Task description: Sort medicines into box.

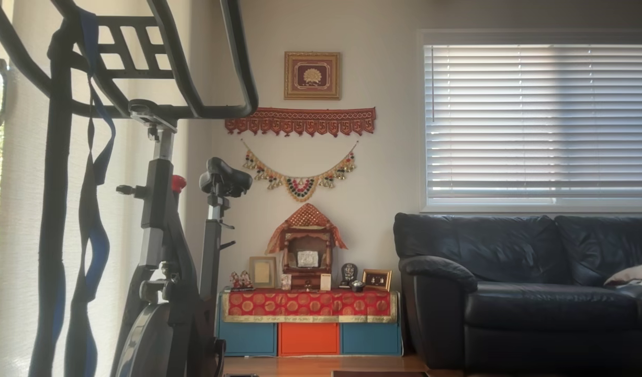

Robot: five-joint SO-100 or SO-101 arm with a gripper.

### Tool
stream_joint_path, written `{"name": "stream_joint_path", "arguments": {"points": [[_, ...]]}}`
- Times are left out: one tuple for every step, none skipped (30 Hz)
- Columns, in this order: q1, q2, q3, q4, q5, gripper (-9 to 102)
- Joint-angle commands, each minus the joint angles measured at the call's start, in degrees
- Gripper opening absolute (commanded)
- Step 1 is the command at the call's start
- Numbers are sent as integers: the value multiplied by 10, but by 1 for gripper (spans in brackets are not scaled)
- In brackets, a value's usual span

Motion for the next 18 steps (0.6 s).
{"name": "stream_joint_path", "arguments": {"points": [[-11,82,8,-64,-6,1],[-12,83,15,-76,-8,1],[-14,89,25,-91,-8,1],[-16,98,39,-108,-7,1],[-17,108,52,-125,-5,1],[-18,120,62,-138,-2,1],[-18,129,71,-149,4,1],[-19,137,79,-157,10,1],[-21,143,83,-162,15,1],[-22,147,87,-166,19,1],[-24,149,93,-171,22,1],[-25,150,99,-178,23,1],[-26,150,105,-186,23,1],[-27,149,110,-192,21,1],[-27,148,111,-192,20,1],[-27,147,111,-192,19,1],[-25,144,111,-192,18,1],[-24,140,105,-184,15,1]]}}
